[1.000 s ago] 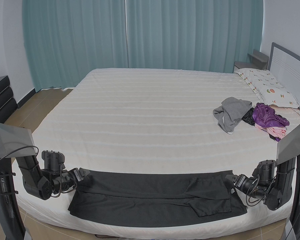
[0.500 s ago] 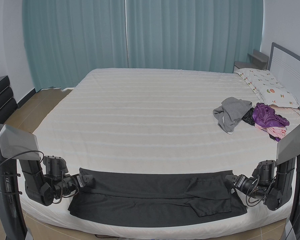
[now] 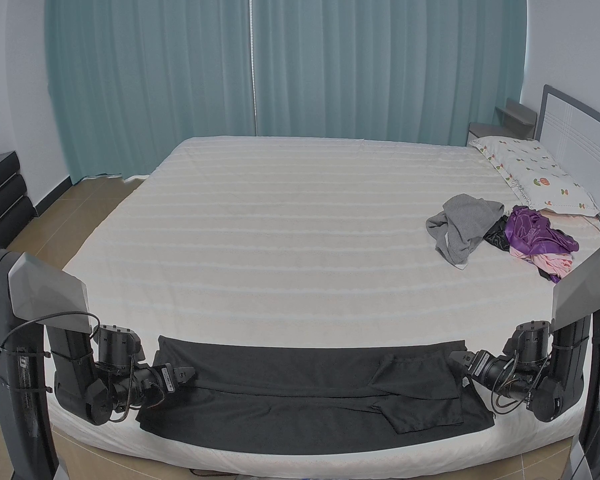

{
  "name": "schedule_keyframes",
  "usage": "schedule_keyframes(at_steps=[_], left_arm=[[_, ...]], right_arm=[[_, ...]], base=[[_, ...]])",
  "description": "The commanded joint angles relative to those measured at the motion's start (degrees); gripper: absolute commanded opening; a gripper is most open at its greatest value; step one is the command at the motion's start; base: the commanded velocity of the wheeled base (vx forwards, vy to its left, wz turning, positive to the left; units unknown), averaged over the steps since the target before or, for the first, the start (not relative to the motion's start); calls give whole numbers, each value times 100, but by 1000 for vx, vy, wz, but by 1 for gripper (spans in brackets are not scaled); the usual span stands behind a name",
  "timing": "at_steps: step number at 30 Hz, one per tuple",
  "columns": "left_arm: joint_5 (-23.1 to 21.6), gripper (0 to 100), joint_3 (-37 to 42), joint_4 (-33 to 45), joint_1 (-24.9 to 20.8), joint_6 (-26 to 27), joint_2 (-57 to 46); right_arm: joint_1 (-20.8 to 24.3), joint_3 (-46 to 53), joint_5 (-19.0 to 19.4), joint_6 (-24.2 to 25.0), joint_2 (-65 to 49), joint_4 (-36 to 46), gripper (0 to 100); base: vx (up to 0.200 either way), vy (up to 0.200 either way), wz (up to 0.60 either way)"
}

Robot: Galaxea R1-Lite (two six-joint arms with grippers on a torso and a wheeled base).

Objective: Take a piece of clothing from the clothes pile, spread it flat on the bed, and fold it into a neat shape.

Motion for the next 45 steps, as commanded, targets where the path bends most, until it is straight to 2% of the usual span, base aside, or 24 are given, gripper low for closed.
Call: schedule_keyframes(at_steps=[1,2,13,23,27,28,37,45], left_arm=[[3,100,21,1,-17,-3,27],[-6,0,30,1,-17,-3,27],[12,0,65,-8,-9,-38,-26],[99,0,30,-8,9,-65,-79],[91,0,-58,-8,27,-179,-53],[99,0,-85,-8,18,-346,-70],[99,0,-67,-8,-17,-407,-70],[64,0,-252,-8,35,-451,-35]], right_arm=[[38,17,4,0,1,-13,100],[38,17,4,0,1,-13,100],[11,8,4,0,-34,-13,100],[-252,-88,21,9,-78,-13,100],[-252,-80,21,9,-87,-13,100],[-252,-80,21,9,-87,-13,100],[-243,-97,65,9,-87,-13,100],[-191,-141,101,35,-87,-13,100]], base=[[0,0,0],[0,0,0],[0,0,0],[0,0,0],[0,0,0],[0,0,0],[-200,0,0],[0,0,0]])
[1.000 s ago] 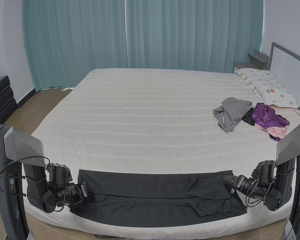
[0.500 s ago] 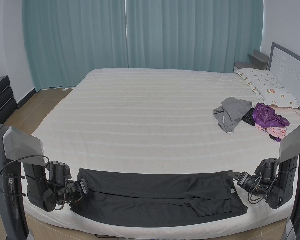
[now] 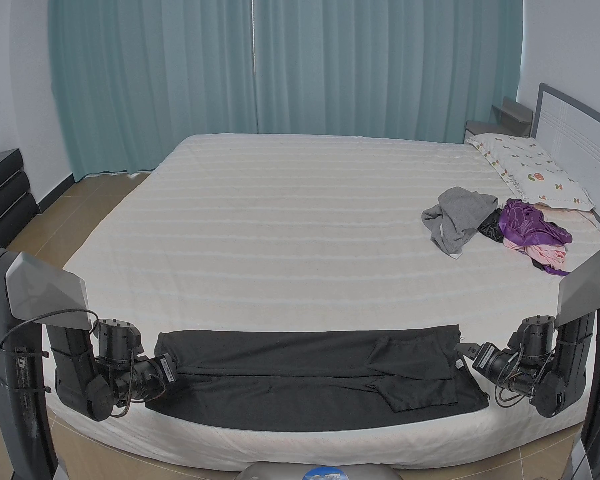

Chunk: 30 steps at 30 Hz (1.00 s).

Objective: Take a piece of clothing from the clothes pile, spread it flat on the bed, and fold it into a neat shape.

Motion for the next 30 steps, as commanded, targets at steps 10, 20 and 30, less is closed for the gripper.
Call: schedule_keyframes(at_steps=[10,20,30], left_arm=[[16,0,-214,-2,-42,-447,-101],[34,0,-82,7,-420,-508,-576],[588,0,-214,429,-1308,-508,-1437]], right_arm=[[37,-14,4,36,0,-3,100],[46,3,4,62,9,-47,100],[46,21,4,150,-9,-91,100]], base=[[0,-120,0],[0,-200,0],[0,-200,0]])
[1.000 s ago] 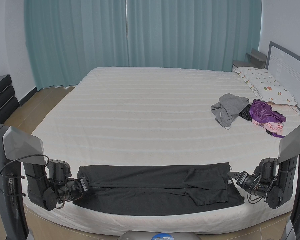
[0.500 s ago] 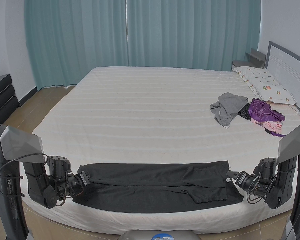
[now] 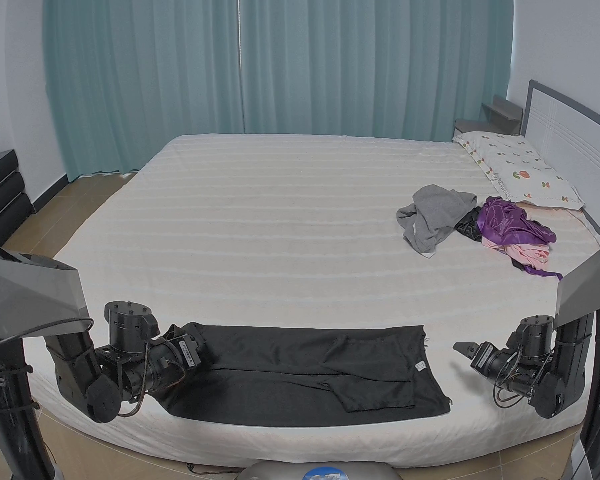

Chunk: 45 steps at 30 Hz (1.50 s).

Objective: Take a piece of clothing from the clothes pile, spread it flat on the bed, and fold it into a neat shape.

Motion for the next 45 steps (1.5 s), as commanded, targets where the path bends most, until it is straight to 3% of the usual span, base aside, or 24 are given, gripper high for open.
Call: schedule_keyframes(at_steps=[1,9,14,17,21,28,40,41,45], left_arm=[[195,0,-208,387,-386,4,-570],[432,0,-973,1960,-860,-5,-1124],[459,0,-1333,2417,-1150,-58,-1115],[547,0,-1720,2804,-1511,-454,-1106],[617,0,-2186,3437,-1757,-541,-1080],[626,0,-2748,3964,-2029,-541,-1010],[837,0,-3267,4210,-2161,-541,-166],[854,100,-3293,4245,-2179,-541,-131],[863,100,-3320,4245,-2187,-541,-78]], right_arm=[[2,43,2,5,9,-91,100],[90,140,2,58,17,-188,100],[90,184,2,84,44,-188,100],[196,184,2,102,105,-188,100],[292,202,-7,102,167,-188,100],[292,272,-7,111,158,-188,100],[292,298,-7,102,167,-188,100],[292,298,-7,102,158,-188,100],[292,298,-7,102,167,-188,100]], base=[[0,-200,0],[0,-200,0],[0,-200,0],[0,-200,0],[0,-200,0],[0,-200,0],[0,0,0],[0,0,0],[0,0,0]])
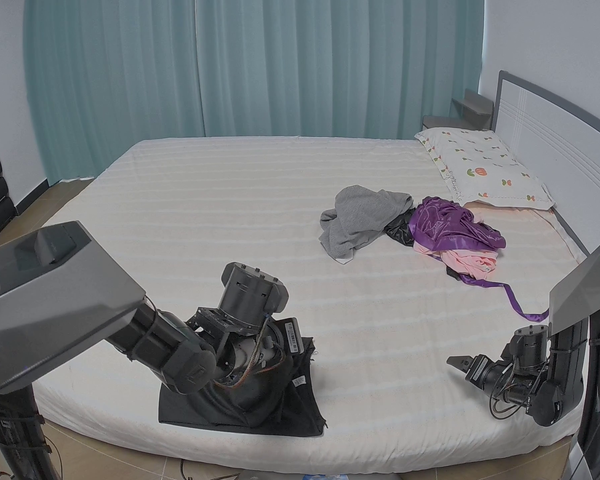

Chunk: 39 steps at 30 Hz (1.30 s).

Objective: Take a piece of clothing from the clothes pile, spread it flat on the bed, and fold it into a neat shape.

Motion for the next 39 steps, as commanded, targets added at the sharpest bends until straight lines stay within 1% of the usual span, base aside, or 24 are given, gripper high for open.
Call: schedule_keyframes(at_steps=[1,9,11,13,18,20,21,22,23,24,25,27,28,30,34,37,39], left_arm=[[10,100,-44,-1,-21,-9,163],[10,100,149,122,-30,-114,-250],[1,100,351,166,67,-440,-584],[-25,100,597,140,190,-607,-769],[-183,100,1098,87,594,-765,-1059],[-412,100,1362,70,770,-1020,-1217],[-429,100,1380,70,779,-1037,-1226],[-658,100,1626,61,884,-1169,-1375],[-790,100,1819,26,937,-1204,-1490],[-790,100,1819,26,937,-1204,-1490],[-1080,100,2162,-159,1086,-1213,-1674],[-1370,100,2478,-335,1244,-1275,-1780],[-1387,100,2505,-352,1262,-1283,-1780],[-1748,100,2786,-581,1587,-1450,-1771],[-1976,100,3111,-941,2115,-1477,-1701],[-2161,100,3269,-1249,2387,-1468,-1622],[-2258,100,3357,-1433,2536,-1468,-1463]], right_arm=[[1,-4,2,1,14,-76,100],[1,31,10,1,14,-76,100],[1,40,10,1,14,-76,100],[1,40,10,1,23,-76,100],[10,58,54,1,85,-76,100],[10,58,72,1,85,-76,100],[10,66,72,1,85,-76,100],[10,66,72,1,85,-76,100],[10,66,72,1,94,-76,100],[10,66,72,1,94,-76,100],[10,66,89,1,94,-76,100],[10,66,133,1,94,-76,100],[10,66,133,1,94,-76,100],[10,66,169,-8,94,-76,100],[27,66,169,-17,67,-76,100],[80,66,169,-26,32,-76,100],[194,58,169,-26,-3,-76,100]], base=[[0,0,0],[0,0,0],[0,0,0],[0,0,0],[0,0,0],[0,0,0],[0,0,0],[0,0,0],[0,0,0],[0,0,0],[0,0,0],[0,200,0],[0,200,0],[0,200,0],[0,200,0],[0,200,0],[0,200,0]])
